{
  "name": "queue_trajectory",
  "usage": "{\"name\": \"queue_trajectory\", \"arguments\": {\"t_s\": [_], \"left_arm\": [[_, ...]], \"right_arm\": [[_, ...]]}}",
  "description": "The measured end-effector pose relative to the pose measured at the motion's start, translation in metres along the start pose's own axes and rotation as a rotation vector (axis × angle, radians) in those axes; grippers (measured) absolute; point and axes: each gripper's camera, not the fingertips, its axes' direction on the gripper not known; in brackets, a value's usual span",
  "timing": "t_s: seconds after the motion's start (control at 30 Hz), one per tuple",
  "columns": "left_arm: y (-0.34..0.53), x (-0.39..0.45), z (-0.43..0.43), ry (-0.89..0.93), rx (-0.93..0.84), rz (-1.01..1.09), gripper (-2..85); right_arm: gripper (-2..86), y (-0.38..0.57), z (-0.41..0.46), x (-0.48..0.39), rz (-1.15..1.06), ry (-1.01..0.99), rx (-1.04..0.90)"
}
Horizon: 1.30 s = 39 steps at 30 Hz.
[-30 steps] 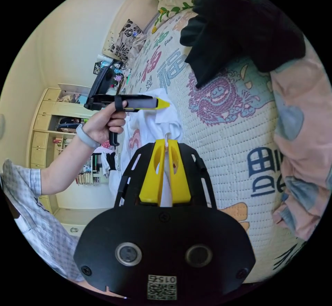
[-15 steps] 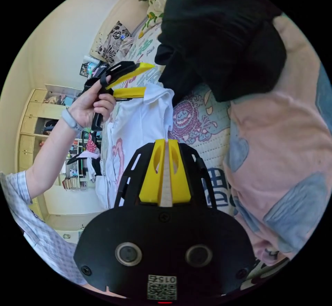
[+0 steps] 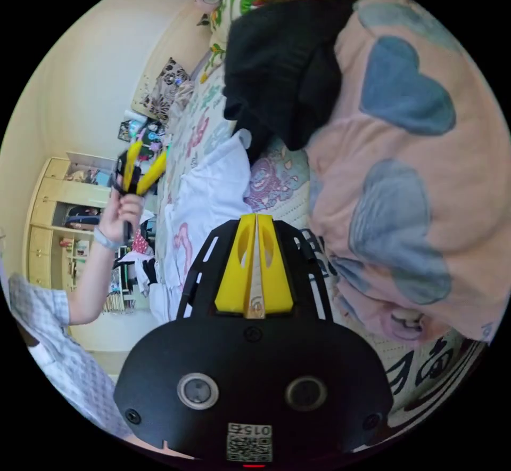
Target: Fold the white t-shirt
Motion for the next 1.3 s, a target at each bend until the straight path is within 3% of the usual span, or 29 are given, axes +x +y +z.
{"name": "queue_trajectory", "arguments": {"t_s": [0.1,0.17,0.27,0.43,0.63,0.77,0.9,1.1,1.23,1.3], "left_arm": [[0.087,0.024,-0.061,-0.297,0.122,0.08,11.0],[0.167,0.033,-0.116,-0.654,0.246,0.024,11.4],[0.255,0.033,-0.171,-0.972,0.282,-0.09,12.2],[0.362,0.035,-0.223,-1.055,0.24,-0.173,13.6],[0.436,0.057,-0.266,-1.09,0.272,-0.149,13.9],[0.475,0.069,-0.291,-1.11,0.266,-0.133,13.9],[0.502,0.076,-0.306,-1.1,0.247,-0.13,13.4],[0.541,0.127,-0.331,-1.086,0.319,0.021,12.9],[0.565,0.145,-0.344,-1.062,0.278,0.081,12.3],[0.576,0.151,-0.349,-1.084,0.247,0.114,11.9]], "right_arm": [[2.7,0.001,0.01,-0.021,-0.109,-0.075,0.007],[4.4,-0.002,0.03,-0.046,-0.194,-0.089,-0.03],[6.5,-0.01,0.095,-0.097,-0.341,-0.142,-0.184],[8.6,-0.004,0.267,-0.182,-0.507,-0.24,-0.556],[8.2,0.038,0.418,-0.226,-0.56,-0.119,-0.871],[5.7,0.057,0.472,-0.222,-0.569,0.043,-0.95],[0.4,0.058,0.518,-0.213,-0.486,-0.048,-1.008],[-0.1,0.015,0.552,-0.263,-0.513,-0.254,-0.873],[2.1,0.018,0.595,-0.276,-0.734,0.08,-0.92],[6.0,0.029,0.619,-0.255,-0.711,0.153,-1.003]]}}
